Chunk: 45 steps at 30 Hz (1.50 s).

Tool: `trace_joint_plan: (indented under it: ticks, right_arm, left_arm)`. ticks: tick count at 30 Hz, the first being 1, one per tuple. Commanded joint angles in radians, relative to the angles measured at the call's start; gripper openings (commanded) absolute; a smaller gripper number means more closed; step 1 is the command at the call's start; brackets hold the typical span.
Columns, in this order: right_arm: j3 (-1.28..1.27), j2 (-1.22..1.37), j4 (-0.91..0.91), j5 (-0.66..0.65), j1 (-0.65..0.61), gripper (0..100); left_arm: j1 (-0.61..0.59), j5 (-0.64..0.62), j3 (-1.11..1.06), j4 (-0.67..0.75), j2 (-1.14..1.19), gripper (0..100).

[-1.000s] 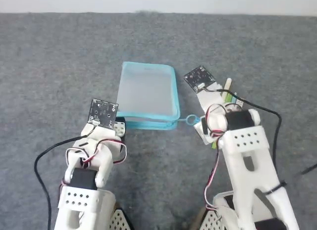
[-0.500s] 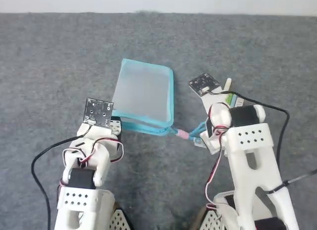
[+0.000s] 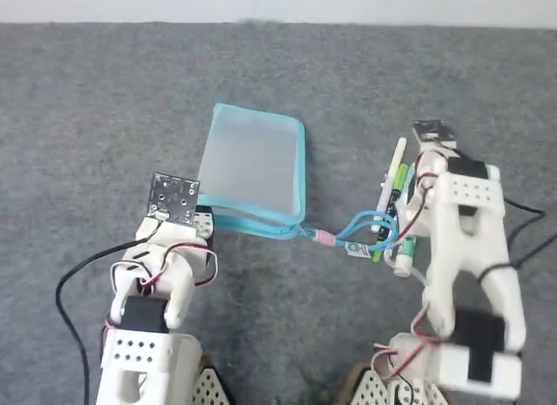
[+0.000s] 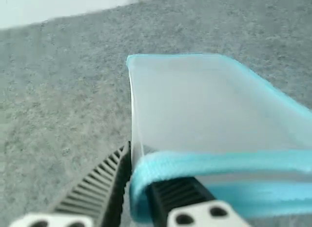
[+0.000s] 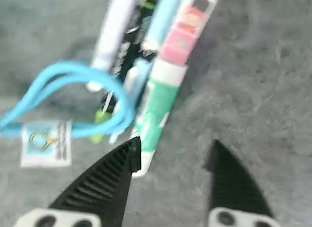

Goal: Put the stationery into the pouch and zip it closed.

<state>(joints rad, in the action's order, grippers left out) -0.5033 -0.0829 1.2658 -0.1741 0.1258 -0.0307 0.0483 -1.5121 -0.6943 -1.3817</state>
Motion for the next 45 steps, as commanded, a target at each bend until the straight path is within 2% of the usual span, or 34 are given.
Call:
trace_joint_plan:
  ticks: [1, 11, 14, 16, 18, 19, 23, 27, 31, 34, 38, 41, 45]
  right_arm:
    - [0.064, 0.048, -0.047, 0.025, 0.005, 15.1]
    - [0.063, 0.205, -0.059, 0.025, -0.013, 16.7]
    - [0.060, 0.245, -0.050, -0.014, -0.008, 16.5]
    - [0.060, 0.269, -0.058, -0.038, -0.004, 12.9]
    - [0.068, 0.277, -0.074, -0.038, 0.022, 3.6]
    - [0.075, 0.272, -0.081, -0.037, 0.036, 0.0]
    - [0.100, 0.186, -0.030, -0.035, 0.070, 0.6]
    - [0.091, -0.036, 0.025, -0.048, 0.033, 0.6]
    - [0.081, -0.289, 0.131, -0.094, -0.133, 0.6]
    - [0.081, -0.427, 0.217, -0.109, -0.357, 0.6]
    - [0.084, -0.463, 0.268, -0.103, -0.630, 0.6]
    - [0.087, -0.427, 0.265, -0.101, -0.745, 0.6]
    - [0.126, -0.341, 0.249, -0.101, -0.808, 0.6]
  left_arm:
    - [-0.003, -0.009, 0.015, 0.040, -0.015, 1]
    - [-0.003, -0.009, 0.016, 0.040, -0.015, 1]
    - [-0.003, -0.011, 0.016, 0.040, -0.015, 1]
    - [-0.003, -0.011, 0.015, 0.040, -0.015, 1]
    - [-0.003, -0.011, 0.013, 0.040, -0.015, 1]
    - [-0.003, -0.011, 0.013, 0.040, -0.015, 1]
    - [-0.003, -0.011, 0.013, 0.040, -0.015, 1]
    - [0.003, -0.011, 0.012, 0.041, -0.015, 1]
    - [0.006, -0.011, 0.012, 0.041, -0.015, 1]
    - [0.006, -0.012, 0.010, 0.071, -0.011, 1]
    - [0.008, -0.044, 0.012, 0.083, -0.014, 1]
    - [0.017, -0.078, 0.018, 0.086, -0.014, 1]
    - [0.123, -0.077, 0.013, 0.106, -0.009, 1]
